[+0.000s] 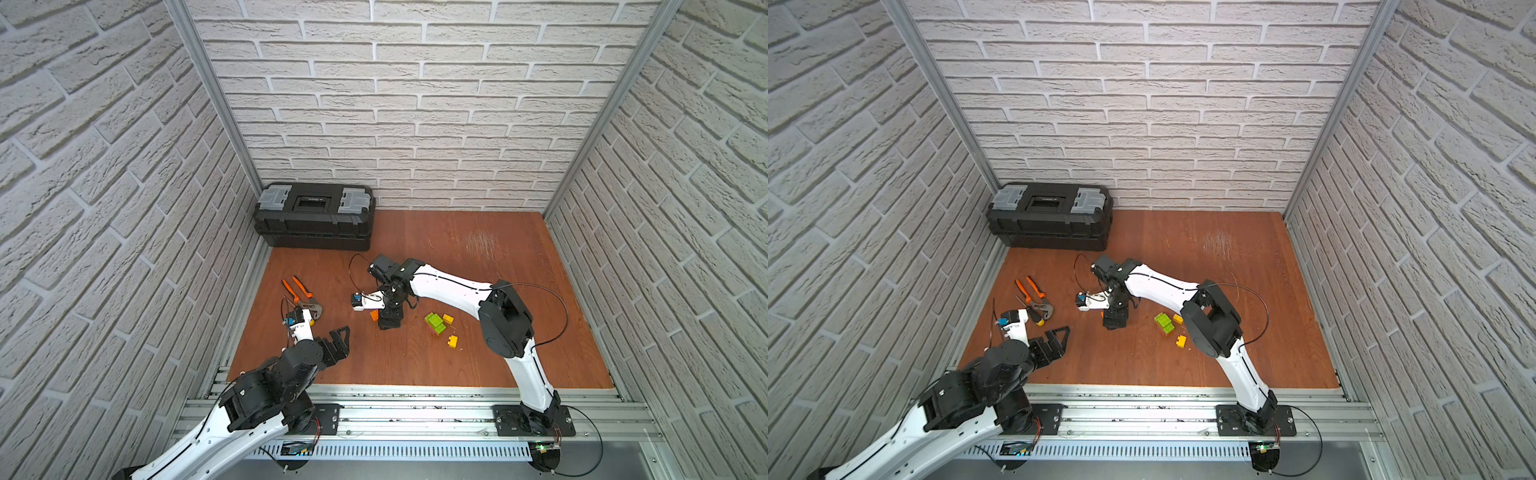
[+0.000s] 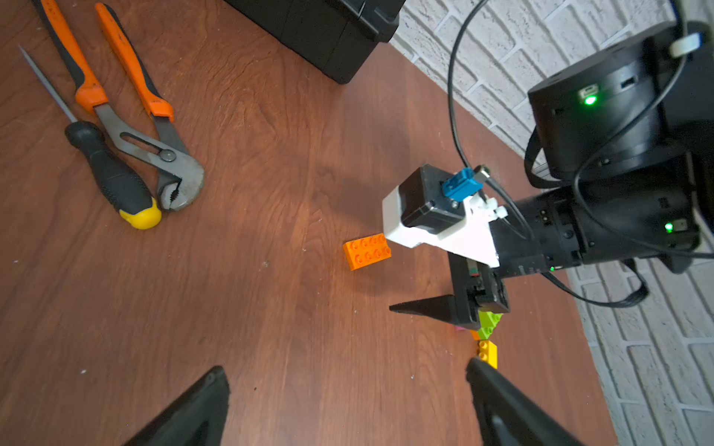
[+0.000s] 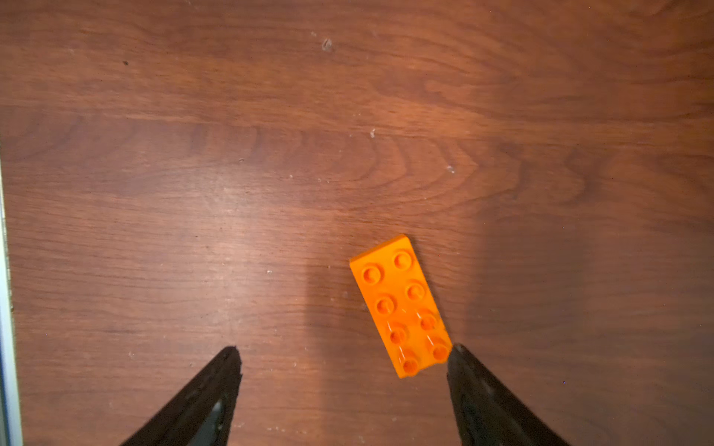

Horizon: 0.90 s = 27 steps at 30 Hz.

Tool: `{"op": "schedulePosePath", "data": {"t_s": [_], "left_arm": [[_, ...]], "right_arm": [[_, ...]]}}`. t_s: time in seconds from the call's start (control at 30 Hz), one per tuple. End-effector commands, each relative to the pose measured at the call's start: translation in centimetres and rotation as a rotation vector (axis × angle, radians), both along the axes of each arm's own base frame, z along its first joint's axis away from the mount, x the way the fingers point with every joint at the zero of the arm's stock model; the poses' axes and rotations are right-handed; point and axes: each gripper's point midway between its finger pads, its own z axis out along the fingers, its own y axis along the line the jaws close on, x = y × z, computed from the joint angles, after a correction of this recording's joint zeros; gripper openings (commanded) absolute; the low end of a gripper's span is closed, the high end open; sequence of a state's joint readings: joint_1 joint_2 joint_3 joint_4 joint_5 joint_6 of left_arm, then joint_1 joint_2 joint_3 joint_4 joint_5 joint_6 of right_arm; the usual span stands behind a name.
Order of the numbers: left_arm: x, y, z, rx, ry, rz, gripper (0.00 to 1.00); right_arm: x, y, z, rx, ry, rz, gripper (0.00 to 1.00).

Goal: Assemble a carrot with lego
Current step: Pick up the lego brick from the center of the board.

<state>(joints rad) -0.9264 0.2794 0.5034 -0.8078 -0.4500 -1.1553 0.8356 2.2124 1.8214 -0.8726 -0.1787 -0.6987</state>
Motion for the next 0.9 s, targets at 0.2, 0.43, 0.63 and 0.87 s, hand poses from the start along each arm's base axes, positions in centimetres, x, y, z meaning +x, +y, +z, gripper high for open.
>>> {"op": "schedulePosePath", "data": {"t_s": [0.2, 0.43, 0.63, 0.87], "left_arm": [[0.5, -0.5, 0.5, 0.033, -0.007, -0.009, 0.98], [0.5, -0.5, 0.3, 0.036, 0.0, -0.006, 0.98], [0.5, -0.5, 0.2, 0.042, 0.007, -0.005, 0.98], [0.4, -0.4, 0.1, 0.056, 0.016, -0.005, 0.98]], "right_arm": [[1.6, 0.8, -1.1, -0.057, -0.077, 0.028, 0.81], [2.8, 1.2, -0.9, -0.06, -0.122, 0.021, 0.81], [2.8, 1.1, -2.2, -0.083, -0.102, 0.028, 0.81], [2.3, 0.4, -3.5, -0.108, -0.085, 0.03, 0.79]]}}
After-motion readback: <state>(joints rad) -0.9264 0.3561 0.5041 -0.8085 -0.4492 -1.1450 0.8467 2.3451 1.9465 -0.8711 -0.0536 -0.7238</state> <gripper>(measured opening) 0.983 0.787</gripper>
